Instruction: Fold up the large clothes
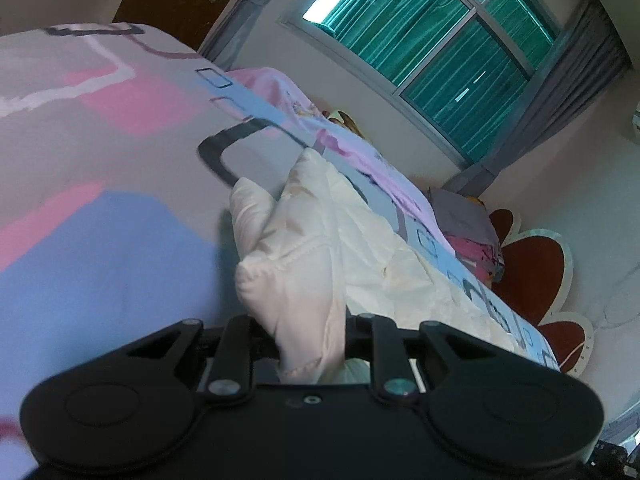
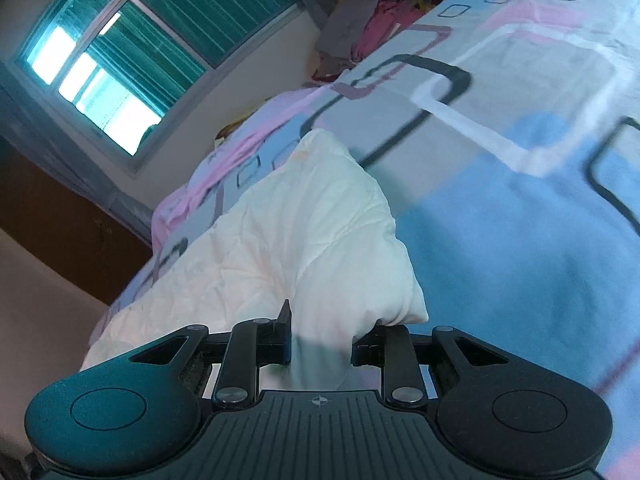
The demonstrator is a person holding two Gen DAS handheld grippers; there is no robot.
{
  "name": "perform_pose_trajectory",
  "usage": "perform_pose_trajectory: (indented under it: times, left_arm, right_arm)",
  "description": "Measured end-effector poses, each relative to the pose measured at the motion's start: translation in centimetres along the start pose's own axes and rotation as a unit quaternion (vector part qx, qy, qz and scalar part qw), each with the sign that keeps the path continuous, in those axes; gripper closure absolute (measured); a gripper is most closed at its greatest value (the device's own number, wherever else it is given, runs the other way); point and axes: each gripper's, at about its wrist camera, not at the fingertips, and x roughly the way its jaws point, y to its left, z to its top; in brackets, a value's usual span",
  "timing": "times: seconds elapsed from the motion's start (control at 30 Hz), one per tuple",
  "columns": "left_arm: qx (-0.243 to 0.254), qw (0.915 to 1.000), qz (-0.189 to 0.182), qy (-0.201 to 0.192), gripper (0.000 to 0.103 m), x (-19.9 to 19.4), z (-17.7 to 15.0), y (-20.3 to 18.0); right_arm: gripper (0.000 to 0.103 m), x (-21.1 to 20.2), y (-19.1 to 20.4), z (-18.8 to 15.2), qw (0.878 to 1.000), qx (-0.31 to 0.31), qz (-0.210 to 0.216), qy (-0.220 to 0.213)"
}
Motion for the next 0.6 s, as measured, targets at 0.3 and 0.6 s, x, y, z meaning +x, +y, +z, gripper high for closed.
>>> perform_pose_trajectory:
  times: [0.3,0.6]
  left_arm:
    - [0.005,0.9999,0.007,0.006,0.083,-5.8,-4.4,0.7]
    - [0.003,0.9999,0.01,0.002,0.083,-7.9,-6.4,1.1]
  right_arm:
    - [0.079,-5.9,-2.7,-4.3,1.0,0.009,-0.001,0.007]
    - [0.079,-8.6,-4.3,-6.2,1.0,0.013,-0.001,0.009]
